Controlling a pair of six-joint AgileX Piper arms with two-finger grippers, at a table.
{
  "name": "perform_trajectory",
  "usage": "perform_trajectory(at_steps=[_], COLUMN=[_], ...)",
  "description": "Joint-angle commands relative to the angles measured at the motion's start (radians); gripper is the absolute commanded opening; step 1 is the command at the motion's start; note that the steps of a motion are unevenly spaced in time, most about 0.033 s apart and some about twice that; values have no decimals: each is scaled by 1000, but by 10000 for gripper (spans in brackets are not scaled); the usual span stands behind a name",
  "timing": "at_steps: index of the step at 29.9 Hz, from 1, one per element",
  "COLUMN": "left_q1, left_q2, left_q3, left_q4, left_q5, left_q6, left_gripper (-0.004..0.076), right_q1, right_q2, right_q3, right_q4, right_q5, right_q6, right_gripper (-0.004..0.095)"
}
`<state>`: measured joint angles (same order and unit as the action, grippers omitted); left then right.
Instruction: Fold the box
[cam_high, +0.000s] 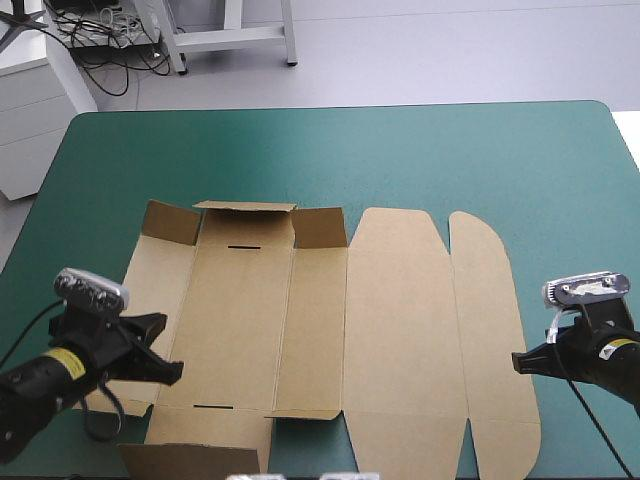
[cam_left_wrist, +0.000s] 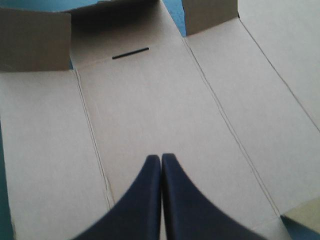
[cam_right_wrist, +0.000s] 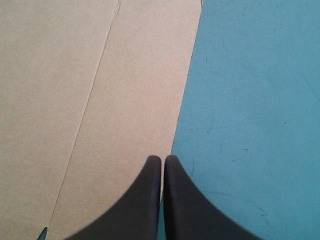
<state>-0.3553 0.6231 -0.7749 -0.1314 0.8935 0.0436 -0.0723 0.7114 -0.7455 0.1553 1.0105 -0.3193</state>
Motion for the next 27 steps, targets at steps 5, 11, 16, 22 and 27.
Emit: perform_trajectory(at_steps=[5, 11, 16, 22, 27], left_q1=[3, 217, 547, 982, 1132], left_q2=[289, 430, 516, 615, 715], left_q3=[-334, -510, -555, -555, -546], left_q4=[131, 156, -100, -495, -623], left_q5=[-45, -39, 39, 233, 391], left_q6=[-54, -29, 184, 467, 549], left_gripper=[-9, 15, 15, 15, 14], right_q1=[0, 0, 0, 0, 0], right_q2=[0, 0, 0, 0, 0], right_q3=[-23, -23, -23, -23, -23], right_q4=[2, 2, 2, 4, 4], right_q5=[-51, -47, -47, -47, -51], right_q6=[2, 2, 9, 9, 9], right_gripper=[-1, -1, -1, -1, -1])
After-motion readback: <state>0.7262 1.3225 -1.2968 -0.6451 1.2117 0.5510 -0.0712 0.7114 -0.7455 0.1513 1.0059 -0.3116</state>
